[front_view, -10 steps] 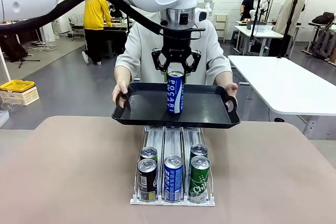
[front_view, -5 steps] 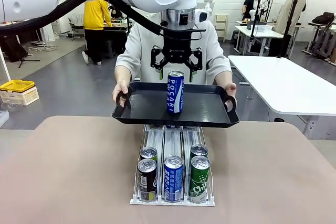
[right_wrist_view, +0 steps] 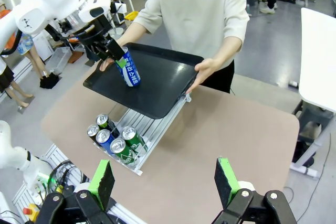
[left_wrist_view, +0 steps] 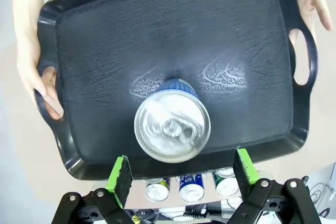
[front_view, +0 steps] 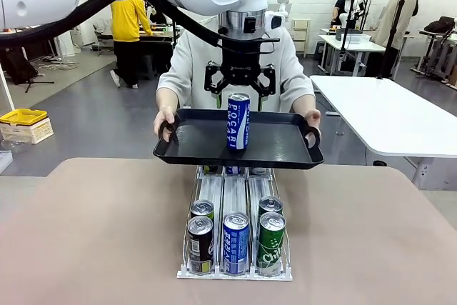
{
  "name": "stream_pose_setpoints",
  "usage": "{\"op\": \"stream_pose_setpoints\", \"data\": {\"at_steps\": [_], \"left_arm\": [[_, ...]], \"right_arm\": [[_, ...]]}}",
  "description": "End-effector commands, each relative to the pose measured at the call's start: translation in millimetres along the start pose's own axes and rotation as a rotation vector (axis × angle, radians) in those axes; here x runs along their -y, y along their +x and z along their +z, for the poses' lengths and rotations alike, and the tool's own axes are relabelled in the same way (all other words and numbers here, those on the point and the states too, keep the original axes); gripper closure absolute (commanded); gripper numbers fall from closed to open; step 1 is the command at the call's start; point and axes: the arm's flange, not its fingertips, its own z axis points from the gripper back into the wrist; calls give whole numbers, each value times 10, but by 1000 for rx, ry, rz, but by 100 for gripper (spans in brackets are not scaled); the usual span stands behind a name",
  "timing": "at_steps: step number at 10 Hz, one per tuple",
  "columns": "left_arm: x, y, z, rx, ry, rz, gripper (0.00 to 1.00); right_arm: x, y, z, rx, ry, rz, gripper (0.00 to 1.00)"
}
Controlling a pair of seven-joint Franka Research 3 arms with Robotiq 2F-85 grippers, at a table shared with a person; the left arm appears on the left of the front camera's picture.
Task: Retrieve and hand over the desired beverage to the person.
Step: Place the picked can on the Handle tray extended by the person.
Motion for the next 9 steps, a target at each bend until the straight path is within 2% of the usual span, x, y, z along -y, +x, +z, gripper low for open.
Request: {"op": "stream_pose_setpoints", "data": {"at_steps": [1, 4, 6, 7, 9], "left_arm": [[-155, -335, 320, -10, -17, -57, 0], [-519, -1321, 818, 36, -28, -133, 0], [-901, -1769, 987, 81, -86, -193, 0], [-1129, -1999, 1026, 54, -141, -255, 0], [-1480, -2295, 923, 28, -160, -329, 0]], "right_arm": [[-4, -5, -24, -2, 15, 3, 0], [-4, -5, -24, -2, 15, 3, 0], [-4, -5, -24, -2, 15, 3, 0], [-4, -5, -24, -2, 15, 3, 0], [-4, -5, -24, -2, 15, 3, 0]]}}
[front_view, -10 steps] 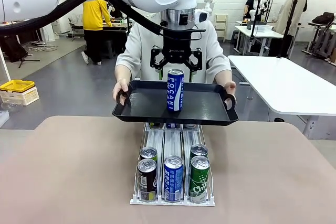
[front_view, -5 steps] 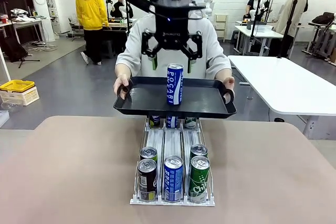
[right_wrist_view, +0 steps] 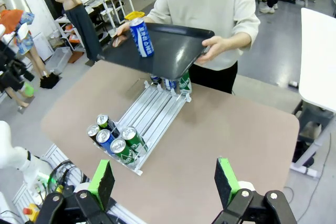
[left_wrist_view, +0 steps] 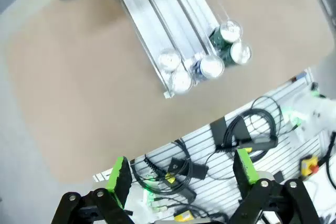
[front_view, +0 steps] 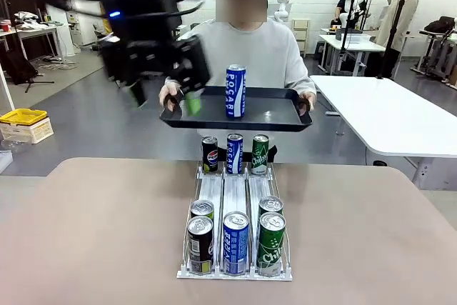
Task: Retrieve and hand over the desired beverage to the person.
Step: Place the picked can on the Handle tray extended by the person, then pick up another can of the same type that the person held from the Automatic Can Dispenser.
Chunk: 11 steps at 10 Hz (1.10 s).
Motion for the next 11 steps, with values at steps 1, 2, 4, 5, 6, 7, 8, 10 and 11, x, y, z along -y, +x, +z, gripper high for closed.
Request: {"op": "stream_pose_setpoints", "data": {"at_steps": [1, 2, 4, 5, 6, 7, 8, 10, 11], "left_arm": [[-327, -355, -244, -11, -44, -50, 0], [-424, -464, -308, -9, -62, -46, 0], [-583, -463, -374, -46, -65, -2, 0], [-444, -468, -287, -35, -42, -38, 0], [-444, -468, -287, -35, -42, -38, 0], [-444, -468, -287, -35, -42, -38, 0], [-444, -468, -287, -35, -42, -38, 0], [-444, -468, -287, -35, -42, -38, 0], [-444, -468, -287, -35, -42, -38, 0]], "right_arm": [[-3, -5, -23, -1, 15, 3, 0], [-3, -5, -23, -1, 15, 3, 0], [-3, -5, -23, -1, 15, 3, 0], [-3, -5, -23, -1, 15, 3, 0], [-3, -5, -23, -1, 15, 3, 0], [-3, -5, -23, -1, 15, 3, 0], [-3, -5, -23, -1, 15, 3, 0], [-3, -5, -23, -1, 15, 3, 0], [-3, -5, -23, -1, 15, 3, 0]]}}
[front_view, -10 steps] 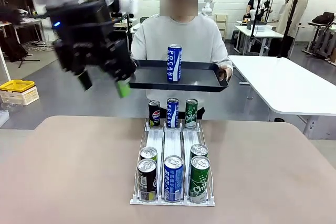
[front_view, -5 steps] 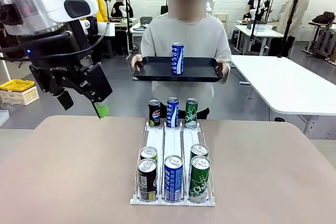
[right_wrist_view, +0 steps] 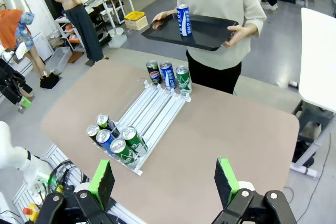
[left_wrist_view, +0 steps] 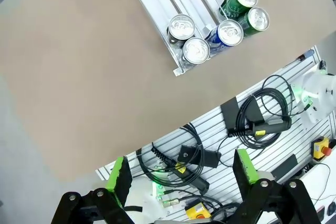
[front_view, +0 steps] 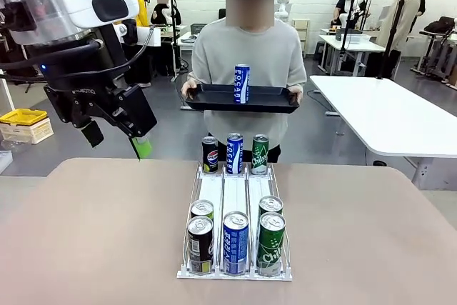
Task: Retrieve and hand over the desired beverage to the person.
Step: Pick up another can of the same type that the person held from the Automatic Can Dispenser.
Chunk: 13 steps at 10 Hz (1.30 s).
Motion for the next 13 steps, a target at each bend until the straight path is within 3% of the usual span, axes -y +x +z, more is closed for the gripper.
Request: {"op": "stream_pose_setpoints", "data": {"at_steps": [1, 3, 4, 6, 8, 10, 13], "left_arm": [[-3, 15, 9, -6, -16, -8, 0], [-4, 2, 0, 0, 0, 1, 0], [-105, -58, 39, 65, -81, -73, 0], [-610, -141, 323, 227, -341, -182, 0], [-1271, -235, 714, 429, -462, -153, 0], [-1780, -405, 914, 493, -474, -126, 0], [-2192, -787, 1093, 524, -486, -73, 0]], "right_arm": [[-3, -5, -23, -1, 15, 3, 0], [-3, -5, -23, -1, 15, 3, 0], [-3, -5, -23, -1, 15, 3, 0], [-3, -5, -23, -1, 15, 3, 0], [-3, -5, -23, -1, 15, 3, 0], [-3, -5, -23, -1, 15, 3, 0], [-3, -5, -23, -1, 15, 3, 0]]}}
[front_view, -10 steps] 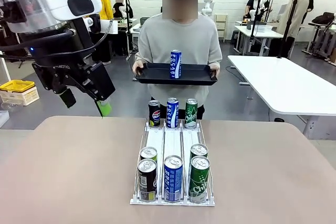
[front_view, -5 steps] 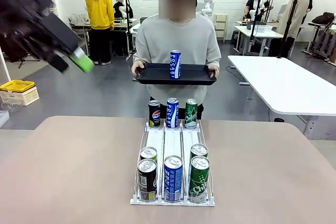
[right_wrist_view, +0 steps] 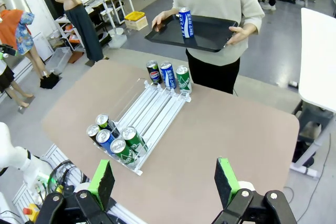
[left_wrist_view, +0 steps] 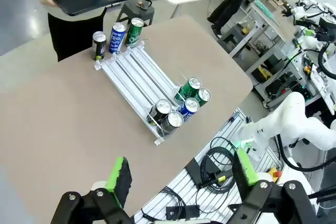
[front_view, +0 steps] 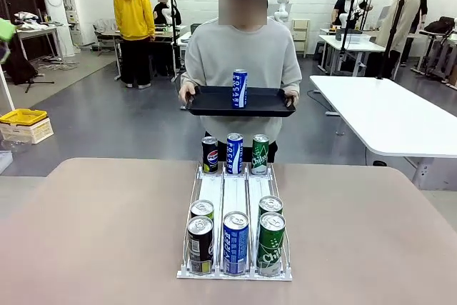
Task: Retrieve and hand over the desired beverage to the person.
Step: Pick up another can of the same type that the person held from the Automatic Can Dispenser.
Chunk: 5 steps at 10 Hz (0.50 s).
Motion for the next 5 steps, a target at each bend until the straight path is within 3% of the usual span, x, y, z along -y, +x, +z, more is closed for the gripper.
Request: {"op": "stream_pose_setpoints", "data": {"at_steps": [1, 5], "left_arm": [[30, -86, 129, 2, -22, -3, 0], [-10, -63, 94, -2, 3, 13, 0]], "right_arm": [[-4, -5, -25, -1, 15, 3, 0], [-4, -5, -25, -1, 15, 3, 0]]}}
